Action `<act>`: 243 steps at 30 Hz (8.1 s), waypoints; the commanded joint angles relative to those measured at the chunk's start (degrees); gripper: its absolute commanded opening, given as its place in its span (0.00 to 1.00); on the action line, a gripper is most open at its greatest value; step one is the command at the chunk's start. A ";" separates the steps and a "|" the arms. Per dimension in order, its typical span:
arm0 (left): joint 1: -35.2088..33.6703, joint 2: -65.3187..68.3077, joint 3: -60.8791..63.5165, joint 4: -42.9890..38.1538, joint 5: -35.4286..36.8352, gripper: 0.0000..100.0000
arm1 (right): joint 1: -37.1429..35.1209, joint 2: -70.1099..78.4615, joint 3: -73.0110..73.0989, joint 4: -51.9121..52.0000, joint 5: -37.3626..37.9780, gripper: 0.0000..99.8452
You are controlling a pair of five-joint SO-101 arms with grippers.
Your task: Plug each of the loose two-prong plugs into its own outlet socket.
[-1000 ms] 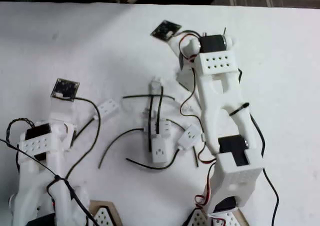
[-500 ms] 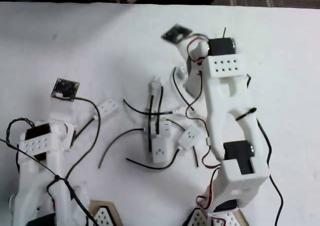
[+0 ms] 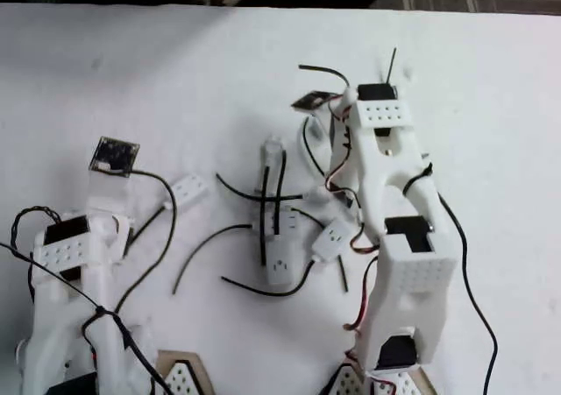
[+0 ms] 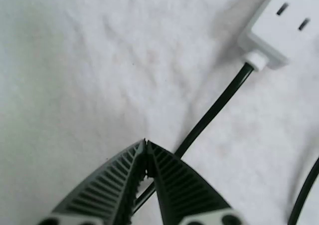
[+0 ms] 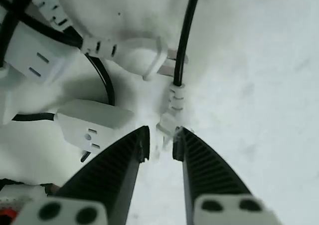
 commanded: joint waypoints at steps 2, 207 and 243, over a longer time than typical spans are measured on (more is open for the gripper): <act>-0.13 -1.36 0.09 -0.88 0.44 0.02 | 3.03 -0.40 -1.49 -0.48 0.62 0.09; 13.23 20.79 -29.89 11.16 -17.67 0.31 | -30.02 -86.37 55.30 -25.80 -24.44 0.02; 25.98 50.15 -54.42 26.02 -8.79 0.02 | -30.02 -86.37 57.41 -25.89 -24.35 0.02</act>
